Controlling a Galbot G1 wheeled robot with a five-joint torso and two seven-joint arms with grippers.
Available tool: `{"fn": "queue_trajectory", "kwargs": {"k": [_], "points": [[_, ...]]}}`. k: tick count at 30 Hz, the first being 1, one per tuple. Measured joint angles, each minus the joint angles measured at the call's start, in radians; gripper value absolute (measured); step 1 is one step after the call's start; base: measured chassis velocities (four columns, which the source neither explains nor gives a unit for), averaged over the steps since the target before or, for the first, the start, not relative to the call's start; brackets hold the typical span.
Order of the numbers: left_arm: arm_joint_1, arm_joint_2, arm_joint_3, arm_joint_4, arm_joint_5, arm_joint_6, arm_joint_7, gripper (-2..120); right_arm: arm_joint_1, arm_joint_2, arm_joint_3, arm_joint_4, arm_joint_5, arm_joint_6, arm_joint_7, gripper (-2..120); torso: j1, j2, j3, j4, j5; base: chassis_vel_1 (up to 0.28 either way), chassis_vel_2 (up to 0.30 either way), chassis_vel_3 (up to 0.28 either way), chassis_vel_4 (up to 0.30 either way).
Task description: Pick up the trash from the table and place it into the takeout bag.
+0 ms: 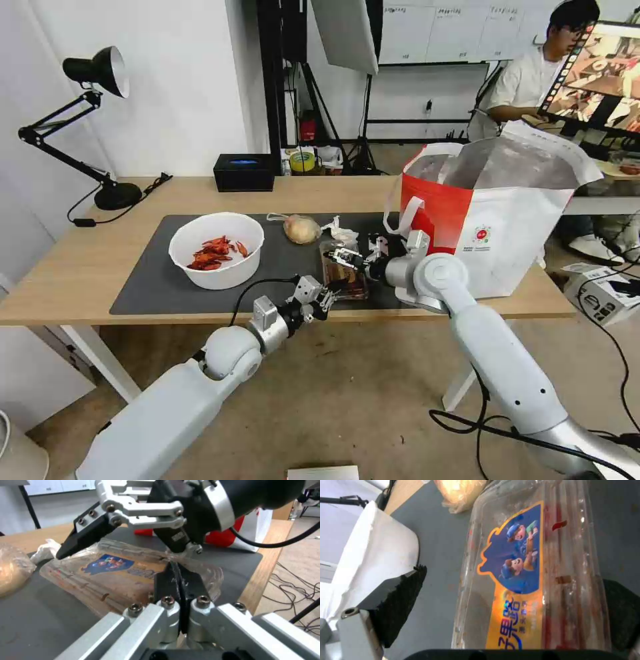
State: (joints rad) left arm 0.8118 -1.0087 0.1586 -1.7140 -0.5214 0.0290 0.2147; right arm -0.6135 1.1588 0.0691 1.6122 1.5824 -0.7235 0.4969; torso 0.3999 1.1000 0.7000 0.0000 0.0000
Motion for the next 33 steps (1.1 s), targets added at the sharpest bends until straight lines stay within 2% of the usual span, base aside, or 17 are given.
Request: {"fn": "queue_trajectory", "kwargs": {"k": [4,5,6,9,10,12,14,15,17,19,20,23,24,27,33], "points": [[0.000,0.000,0.000,-0.002,-0.002,-0.001,0.000,0,0.013,-0.002,-0.012,-0.012,0.003,0.000,0.003,91,0.000,0.000,0.000,0.0000,0.0000,0.000,0.000,0.000,0.000],[0.001,-0.001,0.000,-0.004,-0.002,-0.002,0.000,0,0.020,-0.005,-0.021,-0.015,0.009,0.000,0.008,82,0.000,0.000,0.000,0.0000,0.0000,0.000,0.000,0.000,0.000],[0.001,-0.001,0.000,-0.004,-0.002,-0.002,0.000,0,0.020,-0.005,-0.021,-0.015,0.009,0.000,0.008,82,0.000,0.000,0.000,0.0000,0.0000,0.000,0.000,0.000,0.000],[0.004,-0.001,-0.001,-0.006,-0.003,-0.003,0.000,0,0.023,-0.012,-0.027,-0.016,0.018,0.001,0.018,68,0.000,0.000,0.000,0.0000,0.0000,0.000,0.000,0.000,0.000],[0.004,-0.001,-0.001,-0.006,-0.003,-0.003,0.000,0,0.023,-0.012,-0.027,-0.016,0.018,0.001,0.018,68,0.000,0.000,0.000,0.0000,0.0000,0.000,0.000,0.000,0.000],[0.006,0.000,-0.002,-0.010,-0.003,-0.005,0.000,0,0.021,-0.017,-0.027,-0.013,0.020,0.001,0.021,55,0.000,0.000,0.000,0.0000,0.0000,0.000,0.000,0.000,0.000],[0.006,0.000,-0.002,-0.011,-0.004,-0.005,0.000,0,0.020,-0.018,-0.027,-0.012,0.020,0.001,0.021,52,0.000,0.000,0.000,0.0000,0.0000,0.000,0.000,0.000,0.000],[0.007,0.003,-0.004,-0.013,-0.006,-0.006,0.000,0,0.017,-0.020,-0.026,-0.011,0.020,0.001,0.022,45,0.000,0.000,0.000,0.0000,0.0001,0.000,0.000,0.000,0.000],[0.007,0.004,-0.005,-0.015,-0.007,-0.006,0.000,0,0.016,-0.021,-0.024,-0.010,0.020,0.001,0.022,42,0.000,0.000,0.000,0.0000,0.0000,0.000,0.000,0.000,0.000],[0.012,0.008,-0.010,-0.021,-0.010,-0.007,0.000,0,0.011,-0.022,-0.020,-0.009,0.020,0.001,0.022,30,0.000,0.000,0.000,0.0000,0.0000,0.000,0.000,0.000,0.000],[0.012,0.008,-0.010,-0.021,-0.010,-0.007,0.000,0,0.011,-0.022,-0.020,-0.009,0.020,0.001,0.022,30,0.000,0.000,0.000,0.0000,0.0000,0.000,0.000,0.000,0.000],[0.025,0.013,-0.022,-0.030,-0.012,-0.010,-0.001,0,0.003,-0.020,-0.016,-0.005,0.019,0.002,0.022,18,0.000,0.000,0.000,-0.0001,0.0000,0.000,0.000,0.000,0.000],[0.025,0.013,-0.022,-0.030,-0.012,-0.010,-0.001,0,0.003,-0.020,-0.016,-0.005,0.019,0.002,0.022,18,0.000,0.000,0.000,-0.0001,0.0000,0.000,0.000,0.000,0.000],[0.049,0.023,-0.044,-0.044,-0.013,-0.030,0.000,0,-0.003,-0.015,-0.008,0.001,0.019,0.003,0.022,3,0.000,0.000,0.000,-0.0001,0.0000,0.000,0.000,0.000,0.000],[0.121,0.042,-0.120,-0.087,-0.013,-0.055,0.001,0,-0.008,-0.011,0.017,0.016,0.016,0.003,0.011,0,0.000,0.000,0.000,0.0000,-0.0002,0.000,0.000,0.000,0.000]]}}
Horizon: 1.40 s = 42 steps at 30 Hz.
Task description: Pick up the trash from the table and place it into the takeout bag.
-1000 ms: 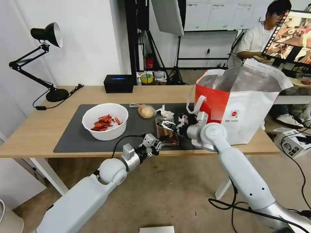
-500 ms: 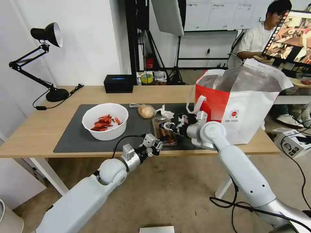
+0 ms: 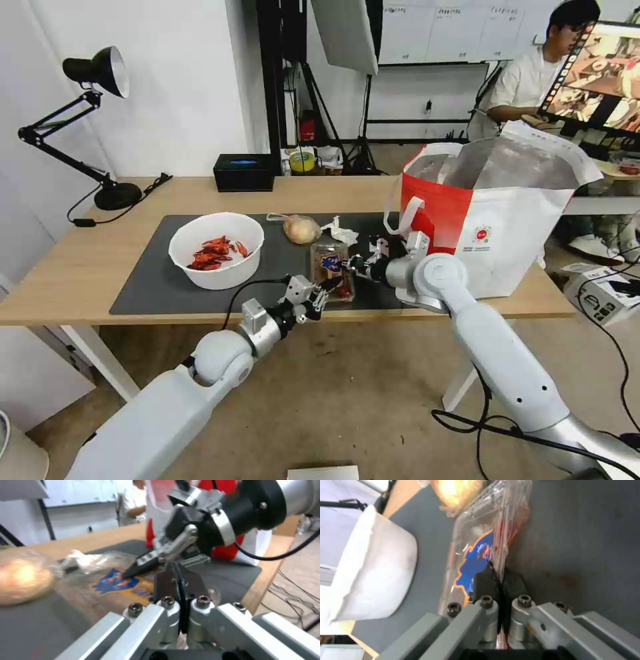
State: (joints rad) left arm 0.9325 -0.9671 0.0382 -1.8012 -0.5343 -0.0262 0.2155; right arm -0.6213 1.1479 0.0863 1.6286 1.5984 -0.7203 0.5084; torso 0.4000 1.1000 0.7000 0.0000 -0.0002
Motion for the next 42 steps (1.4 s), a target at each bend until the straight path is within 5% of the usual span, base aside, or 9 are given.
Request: {"fn": "queue_trajectory", "kwargs": {"k": [7,15,25,34,42], "points": [[0.142,0.032,-0.142,-0.078,-0.002,-0.031,0.001,1,-0.021,-0.018,0.033,0.065,-0.005,0.000,-0.042,0,0.000,0.000,0.000,0.0002,0.0003,0.000,0.000,0.000,0.000],[0.235,0.028,-0.204,-0.073,0.013,-0.093,0.003,28,-0.049,-0.056,0.092,0.220,-0.006,0.009,-0.112,0,0.000,0.000,0.000,0.0000,0.0003,0.000,0.000,0.000,0.000],[0.286,-0.002,-0.227,-0.039,0.036,-0.142,0.006,64,0.030,-0.156,0.203,0.336,0.007,0.158,-0.138,0,0.000,0.000,0.000,0.0001,0.0003,0.000,0.000,0.000,0.000],[0.275,0.001,-0.213,-0.042,0.039,-0.138,0.004,97,0.140,-0.295,0.275,0.236,-0.096,0.290,-0.119,0,0.000,0.000,0.000,-0.0002,0.0004,0.000,0.000,0.000,0.000],[0.274,0.001,-0.205,-0.057,0.038,-0.128,0.003,100,0.165,-0.368,0.259,0.090,-0.359,0.346,-0.217,0,0.000,0.000,0.000,-0.0001,0.0003,0.000,0.000,0.000,0.000]]}}
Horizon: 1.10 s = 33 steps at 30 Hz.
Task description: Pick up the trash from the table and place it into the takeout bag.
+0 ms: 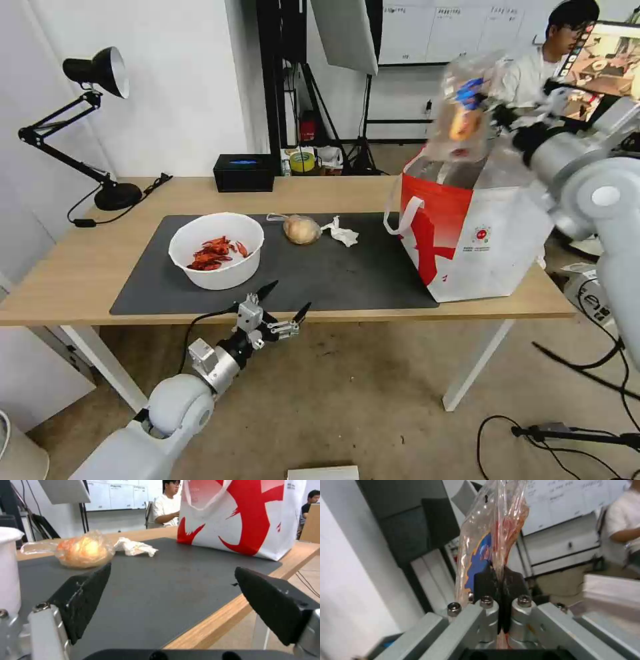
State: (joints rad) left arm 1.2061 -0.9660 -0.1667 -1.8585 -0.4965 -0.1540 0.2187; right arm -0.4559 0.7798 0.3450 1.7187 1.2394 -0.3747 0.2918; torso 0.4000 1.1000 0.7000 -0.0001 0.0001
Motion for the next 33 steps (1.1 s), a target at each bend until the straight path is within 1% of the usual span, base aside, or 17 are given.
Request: {"fn": "queue_trajectory", "kwargs": {"k": [2,5,12,21,26,27,29,30,32,33], "points": [[0.000,0.002,-0.001,-0.005,-0.001,0.006,0.000,100,-0.005,-0.003,-0.003,-0.006,-0.014,0.000,-0.009,0,0.000,0.000,0.000,0.0000,0.0000,0.000,0.000,0.000,0.000],[0.000,0.010,-0.004,-0.020,-0.010,0.016,-0.001,100,-0.033,-0.007,-0.013,-0.021,-0.071,0.000,-0.043,0,0.000,0.000,0.000,0.0001,0.0001,0.000,0.000,0.000,0.000],[0.001,0.012,-0.007,-0.024,-0.017,0.019,-0.002,100,-0.080,0.002,-0.031,-0.014,-0.113,-0.003,-0.055,0,0.000,0.000,0.000,0.0002,-0.0002,0.000,0.000,0.000,0.000],[0.005,0.014,-0.013,-0.028,-0.021,0.020,-0.003,100,-0.146,0.006,-0.005,0.021,-0.106,-0.007,-0.047,0,0.000,0.000,0.000,0.0001,-0.0001,0.000,0.000,0.000,0.000],[0.004,0.019,-0.013,-0.033,-0.024,0.021,-0.004,100,-0.178,0.006,0.022,0.053,-0.051,-0.018,0.010,0,0.000,0.000,0.000,0.0002,-0.0001,0.000,0.000,0.000,0.000],[0.004,0.020,-0.013,-0.034,-0.024,0.021,-0.004,100,-0.181,0.006,0.032,0.058,-0.022,-0.029,0.029,1,0.000,0.000,0.000,0.0001,-0.0002,0.000,0.000,0.000,0.000],[0.004,0.021,-0.012,-0.034,-0.024,0.021,-0.004,100,-0.184,0.007,0.043,0.064,0.020,-0.041,0.053,10,0.000,0.000,0.000,0.0001,-0.0002,0.000,0.000,0.000,0.000],[0.004,0.021,-0.012,-0.034,-0.024,0.021,-0.004,100,-0.184,0.007,0.043,0.064,0.020,-0.041,0.053,10,0.000,0.000,0.000,0.0001,-0.0002,0.000,0.000,0.000,0.000],[0.006,0.024,-0.012,-0.048,-0.028,0.040,-0.004,100,-0.190,0.005,0.055,0.073,0.053,-0.055,0.069,21,0.000,0.000,0.000,0.0002,-0.0003,0.000,0.000,0.000,0.000],[0.006,0.024,-0.012,-0.048,-0.028,0.040,-0.004,100,-0.190,0.005,0.055,0.073,0.053,-0.055,0.069,21,0.000,0.000,0.000,0.0002,-0.0003,0.000,0.000,0.000,0.000]]}}
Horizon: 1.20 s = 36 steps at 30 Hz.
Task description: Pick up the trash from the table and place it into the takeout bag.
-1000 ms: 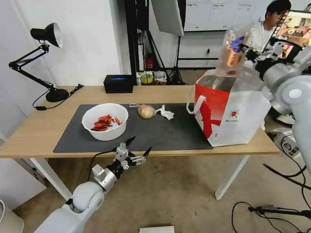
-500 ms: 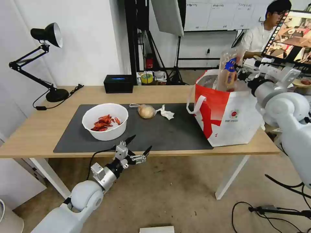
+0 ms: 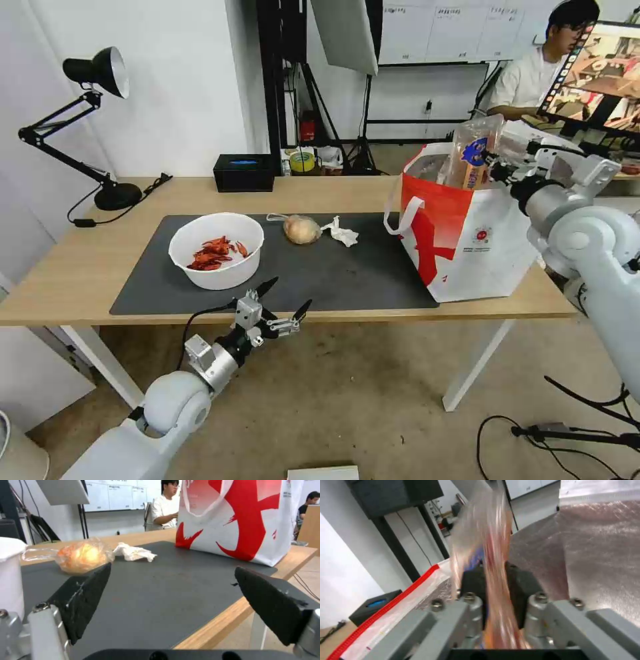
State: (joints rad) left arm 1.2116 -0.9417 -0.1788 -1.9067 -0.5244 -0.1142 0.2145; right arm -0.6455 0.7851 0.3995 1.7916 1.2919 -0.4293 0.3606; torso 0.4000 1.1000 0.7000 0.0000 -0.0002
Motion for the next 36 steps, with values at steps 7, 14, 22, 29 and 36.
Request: {"fn": "queue_trajectory", "kwargs": {"k": [7,14,22,29,36], "points": [[-0.007,0.005,0.005,-0.029,-0.013,0.032,0.001,100,-0.005,-0.004,0.007,0.006,0.015,-0.024,0.001,45,0.000,0.000,0.000,0.0000,0.0002,0.000,0.000,0.000,0.000],[-0.025,0.005,0.011,-0.016,-0.015,0.033,0.001,100,-0.013,-0.006,0.014,0.010,0.015,-0.028,-0.015,70,0.000,0.000,0.000,0.0000,0.0002,0.000,0.000,0.000,0.000],[-0.007,0.013,-0.026,-0.021,-0.035,0.034,0.021,100,-0.005,-0.025,-0.014,0.136,-0.010,0.031,-0.157,99,0.000,0.000,0.000,0.0003,0.0000,0.000,0.000,0.000,0.000],[0.039,0.016,-0.098,-0.018,-0.030,0.024,0.030,100,-0.131,-0.061,-0.006,0.254,-0.062,0.031,-0.284,100,0.000,0.000,0.000,0.0000,0.0001,0.000,0.000,0.000,0.000],[0.126,0.018,-0.213,-0.005,-0.031,-0.019,0.044,100,-0.342,-0.084,0.053,0.357,-0.213,0.109,-0.401,100,0.000,0.000,0.000,0.0001,0.0000,0.000,0.000,0.000,0.000]]}}
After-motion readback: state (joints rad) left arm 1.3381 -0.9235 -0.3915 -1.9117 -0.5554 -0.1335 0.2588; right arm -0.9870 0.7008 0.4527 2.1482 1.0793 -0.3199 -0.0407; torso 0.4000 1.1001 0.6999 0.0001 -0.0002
